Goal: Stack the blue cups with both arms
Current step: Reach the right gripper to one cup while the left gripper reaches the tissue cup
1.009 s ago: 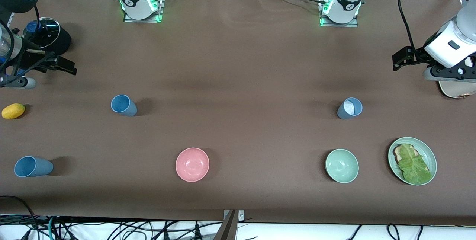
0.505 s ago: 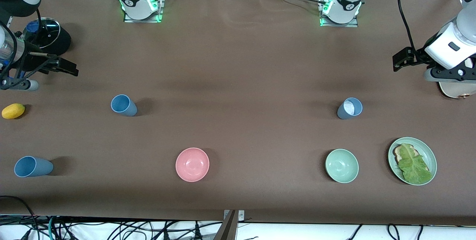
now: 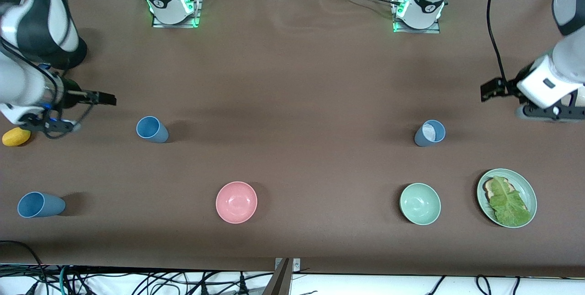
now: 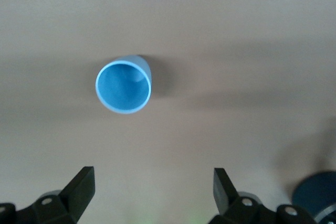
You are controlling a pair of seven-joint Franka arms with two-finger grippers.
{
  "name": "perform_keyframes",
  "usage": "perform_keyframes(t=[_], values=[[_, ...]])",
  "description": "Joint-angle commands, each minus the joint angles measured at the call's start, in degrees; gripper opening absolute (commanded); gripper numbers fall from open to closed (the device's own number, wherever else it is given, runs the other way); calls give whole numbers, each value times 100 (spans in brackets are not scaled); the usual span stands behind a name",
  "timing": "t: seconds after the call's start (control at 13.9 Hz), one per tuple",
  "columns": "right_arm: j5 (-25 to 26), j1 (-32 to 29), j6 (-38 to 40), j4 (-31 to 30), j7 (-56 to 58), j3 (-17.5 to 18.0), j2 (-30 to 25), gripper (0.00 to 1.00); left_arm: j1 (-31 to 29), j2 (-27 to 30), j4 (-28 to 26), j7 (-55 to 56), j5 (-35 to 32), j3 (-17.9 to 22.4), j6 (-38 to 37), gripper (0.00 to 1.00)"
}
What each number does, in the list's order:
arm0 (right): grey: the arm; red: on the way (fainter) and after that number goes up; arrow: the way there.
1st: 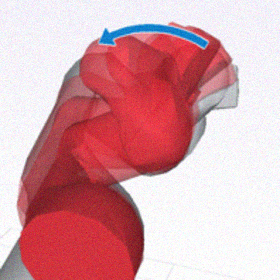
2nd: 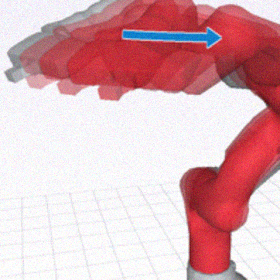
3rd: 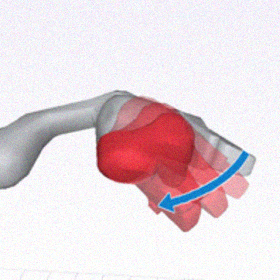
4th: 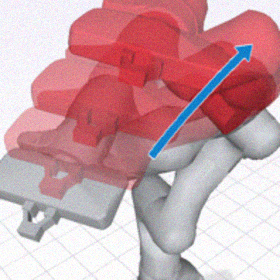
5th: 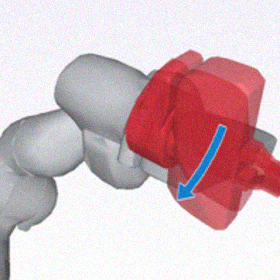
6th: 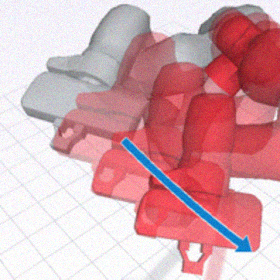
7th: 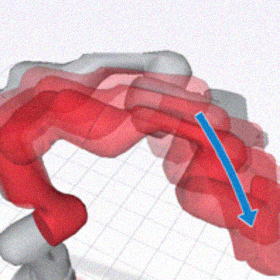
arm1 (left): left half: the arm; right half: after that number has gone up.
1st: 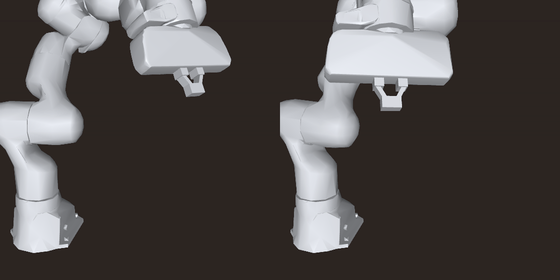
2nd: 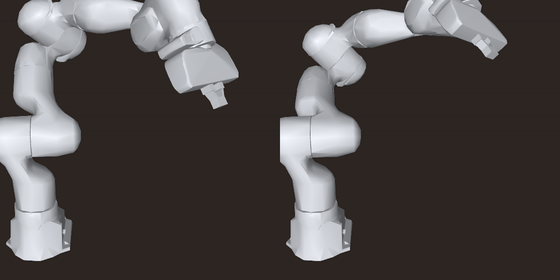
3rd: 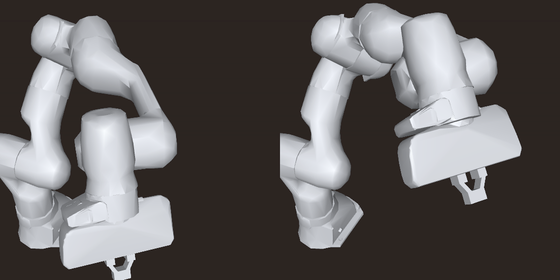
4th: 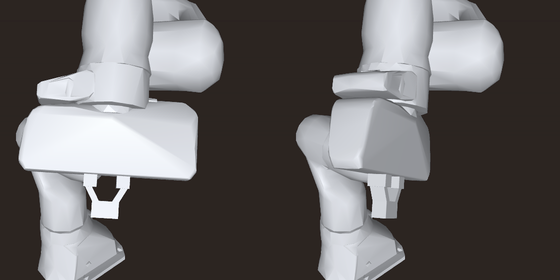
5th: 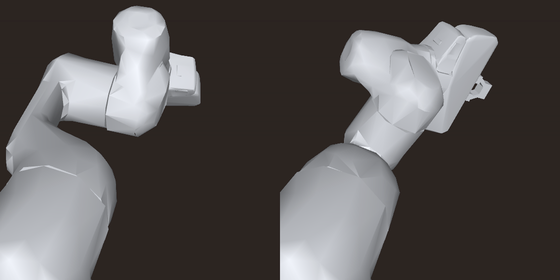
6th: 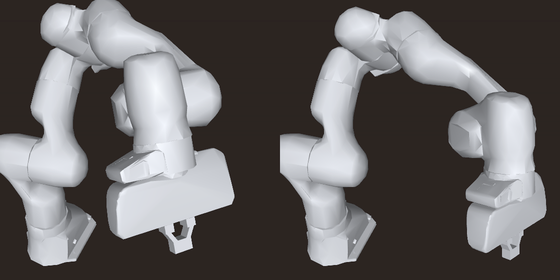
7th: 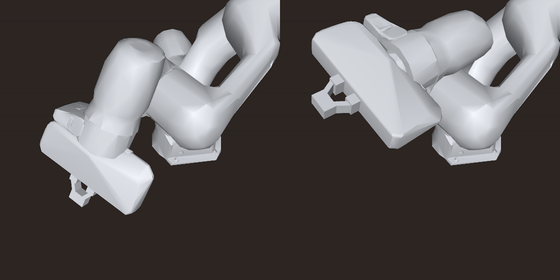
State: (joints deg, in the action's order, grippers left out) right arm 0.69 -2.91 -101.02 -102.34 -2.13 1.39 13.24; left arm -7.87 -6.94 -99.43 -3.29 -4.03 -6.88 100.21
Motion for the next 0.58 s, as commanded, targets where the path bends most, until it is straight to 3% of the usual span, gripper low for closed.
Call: perform_keyframes(t=[0.0,0.14,0.36,0.5], values=[[106,-61,-1388,-1135,64,54,-49,100,-110,-351,-513,-199,183,-24,821,100],[115,-52,-2043,-1376,55,54,195,100,-101,-369,-1049,-155,550,-42,1376,100],[133,-43,-2140,-1350,38,54,267,100,-39,-448,-1788,-155,605,-68,2325,100],[133,-69,-2422,-1350,46,54,451,100,-48,-605,-1965,-181,587,-68,2538,99]])
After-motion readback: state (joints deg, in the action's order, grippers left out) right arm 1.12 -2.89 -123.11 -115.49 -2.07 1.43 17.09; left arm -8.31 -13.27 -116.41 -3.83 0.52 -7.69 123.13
